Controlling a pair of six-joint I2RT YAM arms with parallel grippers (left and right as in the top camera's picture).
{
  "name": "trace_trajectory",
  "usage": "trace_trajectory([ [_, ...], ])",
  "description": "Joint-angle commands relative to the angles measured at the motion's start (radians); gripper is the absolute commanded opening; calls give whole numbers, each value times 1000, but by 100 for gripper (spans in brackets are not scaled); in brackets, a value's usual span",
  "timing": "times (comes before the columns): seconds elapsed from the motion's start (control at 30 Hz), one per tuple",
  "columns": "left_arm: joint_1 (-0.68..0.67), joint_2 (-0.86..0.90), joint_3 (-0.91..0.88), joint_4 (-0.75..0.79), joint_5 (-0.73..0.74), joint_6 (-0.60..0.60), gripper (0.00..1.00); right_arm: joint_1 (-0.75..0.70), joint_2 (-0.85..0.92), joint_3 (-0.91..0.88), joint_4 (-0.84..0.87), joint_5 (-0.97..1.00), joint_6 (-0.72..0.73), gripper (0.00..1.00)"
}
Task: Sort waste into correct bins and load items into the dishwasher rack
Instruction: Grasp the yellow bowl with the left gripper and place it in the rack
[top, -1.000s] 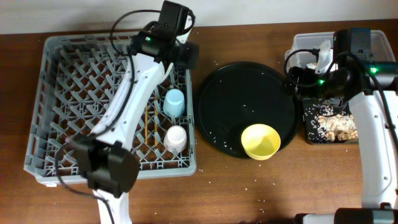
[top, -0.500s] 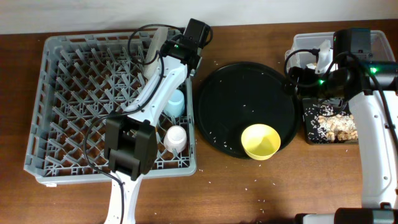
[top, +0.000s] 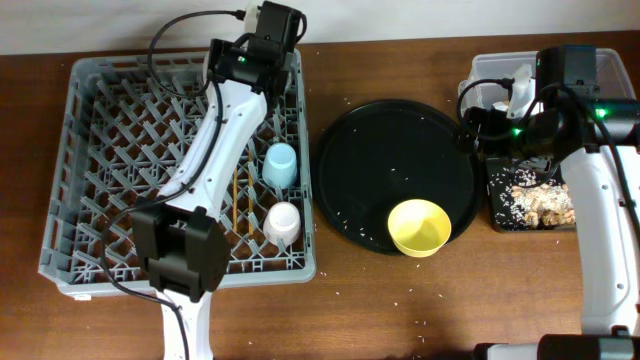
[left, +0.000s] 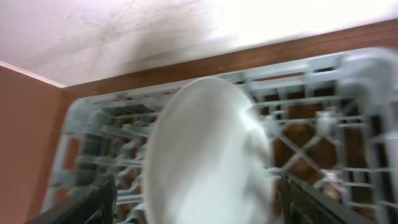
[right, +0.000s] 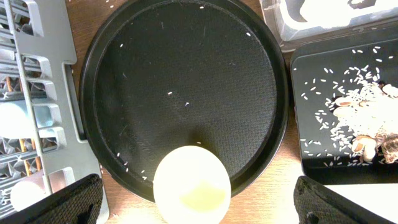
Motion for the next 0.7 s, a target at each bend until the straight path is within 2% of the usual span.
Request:
trace_trajectory([
  [0.0, -13, -91, 79, -6, 355, -23, 86, 3, -4, 11, 0, -2, 1, 98],
  [0.07, -36, -146, 81, -61, 536, -24, 86, 3, -4, 11, 0, -2, 1, 98],
  [0.1, -49, -151, 80, -154, 693, -24, 85, 3, -4, 11, 0, -2, 1, 99],
  [0.13, -66, -143, 72, -243, 887, -32, 77, 3, -4, 11, 0, -2, 1, 98],
  [0.17, -89, -126, 64, -307, 1004, -32, 77, 3, -4, 11, 0, -2, 1, 98],
  [0.27, -188, -78, -14, -359, 1045, -92, 77, 3, -4, 11, 0, -2, 1, 98],
  [0.33, -276, 14, -66, -317, 1167, -98, 77, 3, -4, 11, 0, -2, 1, 98],
  [0.47, -333, 174, -67, -320, 1265, -98, 77, 3, -4, 11, 0, -2, 1, 98],
  [0.53, -357, 228, -68, -325, 1267, -98, 71, 3, -4, 11, 0, -2, 1, 99],
  [0.57, -361, 248, -68, -325, 1266, -98, 54, 3, -4, 11, 0, -2, 1, 98],
  [0.6, -362, 255, -68, -327, 1267, -98, 43, 3, -4, 11, 0, -2, 1, 98],
  [0.67, -368, 259, -69, -328, 1265, -98, 30, 3, -4, 11, 0, -2, 1, 98],
])
